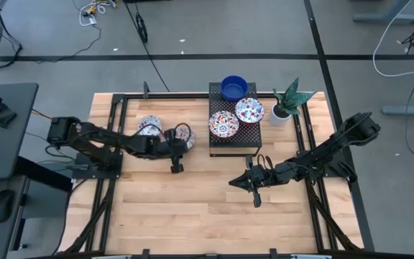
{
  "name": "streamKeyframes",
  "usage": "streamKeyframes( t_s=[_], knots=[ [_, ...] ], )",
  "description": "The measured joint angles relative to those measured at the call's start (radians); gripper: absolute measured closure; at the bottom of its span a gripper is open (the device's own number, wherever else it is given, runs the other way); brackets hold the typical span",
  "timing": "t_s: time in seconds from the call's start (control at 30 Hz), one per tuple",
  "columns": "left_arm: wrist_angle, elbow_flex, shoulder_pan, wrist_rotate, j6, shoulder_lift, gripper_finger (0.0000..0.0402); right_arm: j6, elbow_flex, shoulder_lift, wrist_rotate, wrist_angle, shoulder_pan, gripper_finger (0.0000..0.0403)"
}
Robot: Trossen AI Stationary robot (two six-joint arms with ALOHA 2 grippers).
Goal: Pick & Place Mini bowls
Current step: Stack the black bowl on the black bowls on the shelf
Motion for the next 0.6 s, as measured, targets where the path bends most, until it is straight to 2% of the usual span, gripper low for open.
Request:
streamKeyframes(
  t_s=[0.1,0.17,0.23,0.33,0.43,0.53,0.6],
  knots=[
    [-0.239,0.140,-0.036,-0.060,-0.046,-0.044,0.0392,-0.001,0.000,0.000,0.000,-0.001,0.000,0.0388],
    [-0.437,0.265,-0.050,-0.107,-0.072,-0.047,0.0392,-0.006,0.000,0.000,0.000,0.001,0.000,0.0388],
    [-0.569,0.394,-0.056,-0.133,-0.071,-0.044,0.0392,-0.008,0.000,0.000,0.010,-0.001,-0.001,0.0388],
    [-0.604,0.571,-0.057,-0.133,0.001,-0.039,0.0392,-0.012,0.000,0.000,0.030,-0.001,-0.001,0.0388],
    [-0.599,0.717,-0.051,-0.076,0.104,-0.015,0.0392,-0.015,0.000,0.000,0.030,0.000,-0.001,0.0388],
    [-0.595,0.836,-0.052,-0.053,0.234,0.032,0.0392,-0.015,0.000,0.000,0.030,-0.002,-0.001,0.0388],
    [-0.576,0.897,-0.049,0.002,0.326,0.078,0.0392,-0.018,0.000,0.000,0.030,0.000,-0.001,0.0388]
  ],
)
